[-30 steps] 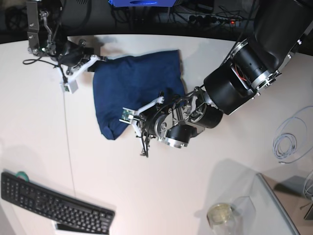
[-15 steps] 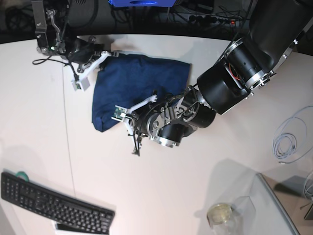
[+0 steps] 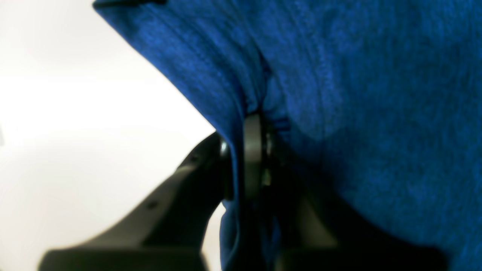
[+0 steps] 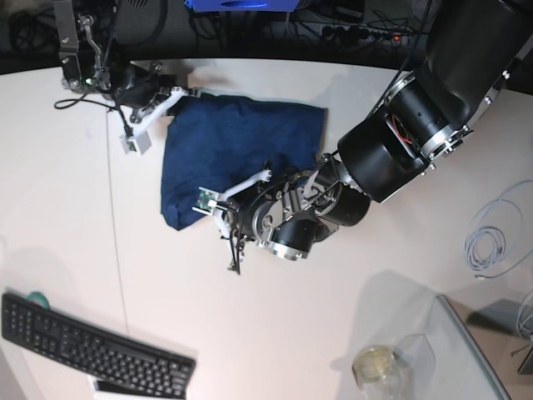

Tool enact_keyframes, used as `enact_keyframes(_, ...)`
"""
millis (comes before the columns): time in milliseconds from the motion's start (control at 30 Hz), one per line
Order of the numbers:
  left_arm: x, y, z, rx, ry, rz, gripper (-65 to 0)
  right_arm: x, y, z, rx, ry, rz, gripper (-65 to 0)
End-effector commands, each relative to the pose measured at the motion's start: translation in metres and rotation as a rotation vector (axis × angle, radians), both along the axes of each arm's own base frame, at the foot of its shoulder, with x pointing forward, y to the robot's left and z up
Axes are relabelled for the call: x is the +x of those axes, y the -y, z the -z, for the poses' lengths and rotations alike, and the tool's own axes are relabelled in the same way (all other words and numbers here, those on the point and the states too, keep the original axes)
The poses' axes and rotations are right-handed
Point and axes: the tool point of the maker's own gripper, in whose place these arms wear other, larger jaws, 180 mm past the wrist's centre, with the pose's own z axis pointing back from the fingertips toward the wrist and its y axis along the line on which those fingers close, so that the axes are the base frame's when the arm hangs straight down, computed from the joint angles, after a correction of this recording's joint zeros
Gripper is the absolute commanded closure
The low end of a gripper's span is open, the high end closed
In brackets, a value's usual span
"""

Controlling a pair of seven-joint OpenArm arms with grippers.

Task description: Layout the t-shirt on the table in an organized manner, then fold the t-shirt properly

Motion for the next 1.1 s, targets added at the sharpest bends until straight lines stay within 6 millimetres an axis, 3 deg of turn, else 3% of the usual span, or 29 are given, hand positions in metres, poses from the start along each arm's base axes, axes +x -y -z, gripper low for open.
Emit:
enact_keyframes(0, 0.017, 0.01, -0.018, -0.032, 0.045, 0.004, -11.7, 0.002, 0.008, 0.0, -0.027, 0.0, 0.011, -0.6)
enact_keyframes(100, 0.017, 0.01, -0.019, -0.033, 0.046, 0.005, -30.4, 0.003, 0.009, 0.0, -0.028, 0.0, 0.014, -0.6)
enact_keyframes(167, 0.018, 0.011, -0.02, -0.035, 0.047, 0.005, -39.2, 0.004, 0.018, 0.0, -0.036, 0.0, 0.042, -0.6)
enact_keyframes(233, 0.024, 0.012, -0.026, -0.045, 0.059, -0.003, -43.8, 0.005, 0.023, 0.001, -0.042, -0.002, 0.058, -0.6)
enact_keyframes(333, 0.038, 0.02, -0.042, -0.108, 0.073, -0.052, -45.1, 0.006, 0.031, 0.001, -0.048, 0.0, 0.083, -0.6)
enact_keyframes(433, 0.055, 0.033, -0.074, -0.207, 0.115, -0.094, -45.1, 0.008, 0.041, 0.0, -0.055, 0.002, 0.124, -0.6)
enact_keyframes(533, 0.071, 0.033, -0.098, -0.223, 0.183, -0.136, -44.9, 0.008, 0.052, 0.0, -0.066, 0.003, 0.154, -0.6)
enact_keyframes(633, 0.072, 0.034, -0.111, -0.235, 0.224, -0.166, -44.9, 0.006, 0.06, 0.0, -0.075, -0.001, 0.178, -0.6)
enact_keyframes(800, 0.055, 0.025, -0.11, -0.256, 0.231, -0.167, -44.9, 0.005, 0.06, 0.0, -0.074, 0.0, 0.178, -0.6)
enact_keyframes(900, 0.05, 0.01, -0.117, -0.277, 0.256, -0.204, -44.3, 0.007, 0.064, -0.01, -0.082, 0.031, 0.185, -0.6)
enact_keyframes(1000, 0.052, -0.017, -0.131, -0.313, 0.29, -0.354, -34.2, 0.015, 0.079, -0.031, -0.108, 0.117, 0.227, -0.6)
enact_keyframes(1067, 0.05, -0.04, -0.141, -0.35, 0.31, -0.456, -19.6, 0.02, 0.093, -0.044, -0.132, 0.173, 0.263, -0.6)
